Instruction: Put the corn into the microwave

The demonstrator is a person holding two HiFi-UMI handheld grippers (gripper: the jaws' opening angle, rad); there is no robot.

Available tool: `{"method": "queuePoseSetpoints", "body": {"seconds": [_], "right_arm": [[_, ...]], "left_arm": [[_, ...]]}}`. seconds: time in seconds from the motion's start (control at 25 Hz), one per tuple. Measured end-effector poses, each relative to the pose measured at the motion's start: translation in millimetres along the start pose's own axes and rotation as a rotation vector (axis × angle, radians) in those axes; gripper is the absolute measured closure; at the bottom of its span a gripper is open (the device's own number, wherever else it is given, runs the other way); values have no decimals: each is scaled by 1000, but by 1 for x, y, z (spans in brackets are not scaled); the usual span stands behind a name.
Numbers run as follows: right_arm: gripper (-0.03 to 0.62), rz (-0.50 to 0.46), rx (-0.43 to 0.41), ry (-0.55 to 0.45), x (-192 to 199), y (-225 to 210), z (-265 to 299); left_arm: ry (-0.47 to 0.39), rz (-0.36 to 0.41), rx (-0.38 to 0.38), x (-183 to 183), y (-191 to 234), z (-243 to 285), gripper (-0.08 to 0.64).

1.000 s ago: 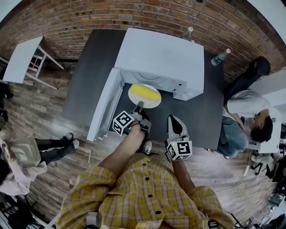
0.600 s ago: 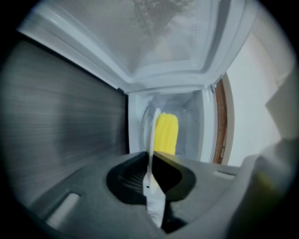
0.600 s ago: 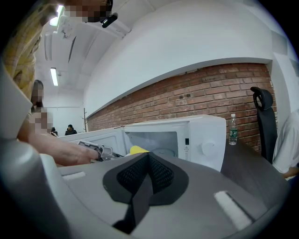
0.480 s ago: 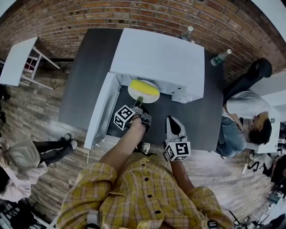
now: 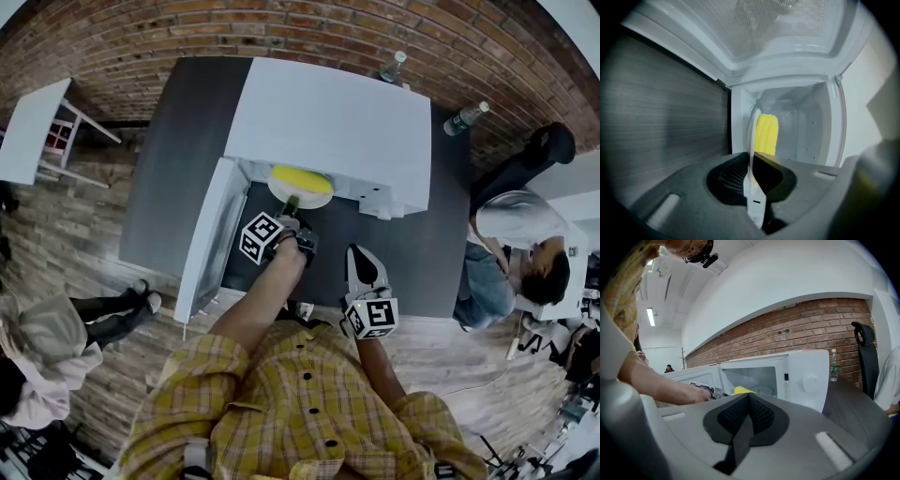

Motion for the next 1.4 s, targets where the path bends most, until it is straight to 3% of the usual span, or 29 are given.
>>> {"method": "queuePoseSetpoints", "body": {"seconds": [0.52, 1.08, 1.4], "right_arm": [[591, 10, 11, 10, 1, -8, 4], [590, -90, 2, 8, -5, -3, 7], [591, -81, 6, 10, -5, -5, 6]], "left_arm": [[-9, -7, -14, -7, -2, 26, 534], [-31, -1, -66, -6, -6, 37, 538], [-54, -81, -55, -4, -4, 43, 485]]}}
Point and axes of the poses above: the fingertips, and each gripper's own axes: z forward along the fingers, y to its left, x out of its underside, the point moved 8 cm from there along -z, backward along the fingers, and after that the axes turned 7 degrees about y, right-handed, at the moved point
